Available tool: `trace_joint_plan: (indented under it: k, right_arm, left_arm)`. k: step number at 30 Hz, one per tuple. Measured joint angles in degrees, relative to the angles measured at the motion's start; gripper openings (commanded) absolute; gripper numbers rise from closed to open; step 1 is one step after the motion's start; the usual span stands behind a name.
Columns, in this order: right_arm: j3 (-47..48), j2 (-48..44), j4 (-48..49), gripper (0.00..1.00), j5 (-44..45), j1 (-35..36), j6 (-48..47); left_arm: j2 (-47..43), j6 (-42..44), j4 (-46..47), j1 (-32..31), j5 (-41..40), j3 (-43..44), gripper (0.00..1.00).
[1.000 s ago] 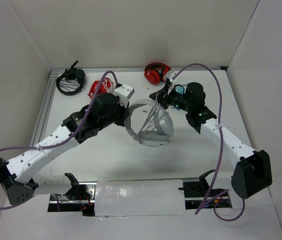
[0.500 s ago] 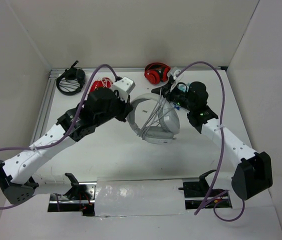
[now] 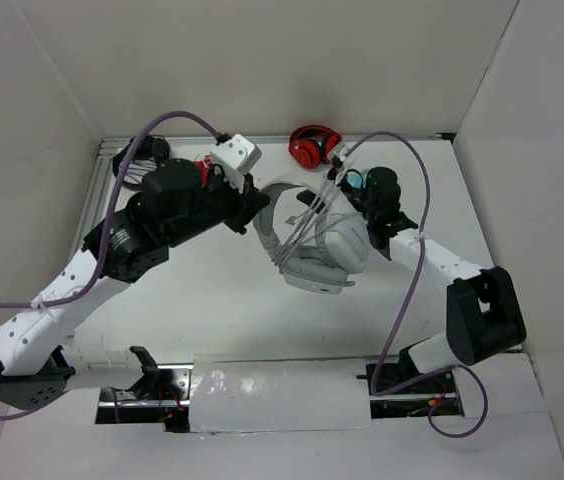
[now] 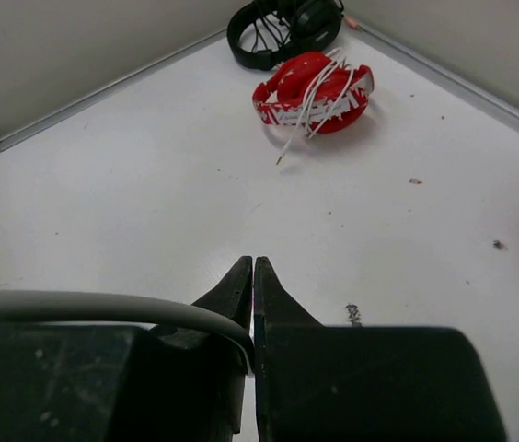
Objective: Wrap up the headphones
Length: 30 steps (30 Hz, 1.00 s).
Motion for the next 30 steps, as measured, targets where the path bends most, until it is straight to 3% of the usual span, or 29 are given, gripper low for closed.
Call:
trace_joint_plan:
  k: [7, 9, 12, 17, 24, 28, 30]
  right_arm:
    - [-3.2, 6.0, 8.2, 0.07, -1.0, 3.0, 4.5]
    - [-3.7, 8.0, 11.3, 0.00, -1.4, 4.1, 6.0]
    - [-4.7, 10.7, 14.5, 0.00, -1.4, 5.0, 7.8]
    - [-6.4, 12.0, 15.4, 0.12, -0.6, 6.5, 9.4]
    - [-11.1, 12.0, 16.3, 0.16, 1.9, 9.8, 11.0]
    - [-11.5, 12.0, 18.5, 0.00, 2.3, 10.7, 12.0]
    - [-12.2, 12.0, 19.8, 0.00, 2.8, 10.9, 12.7]
  left_arm:
    - [2.3, -0.5, -1.4, 0.0, -2.2, 6.4, 0.00]
    - [3.2, -0.6, -2.1, 0.0, -3.2, 7.0, 0.00]
    - [4.9, -0.7, -3.1, 0.0, -4.9, 7.7, 0.00]
    - [7.7, -1.0, -3.6, 0.1, -8.7, 9.5, 0.00]
    - [8.6, -2.9, -0.8, 0.0, -8.8, 13.2, 0.00]
    - [8.4, -3.7, -0.8, 0.1, -8.5, 13.3, 0.00]
    - [8.3, -3.8, -0.9, 0.1, -8.8, 13.3, 0.00]
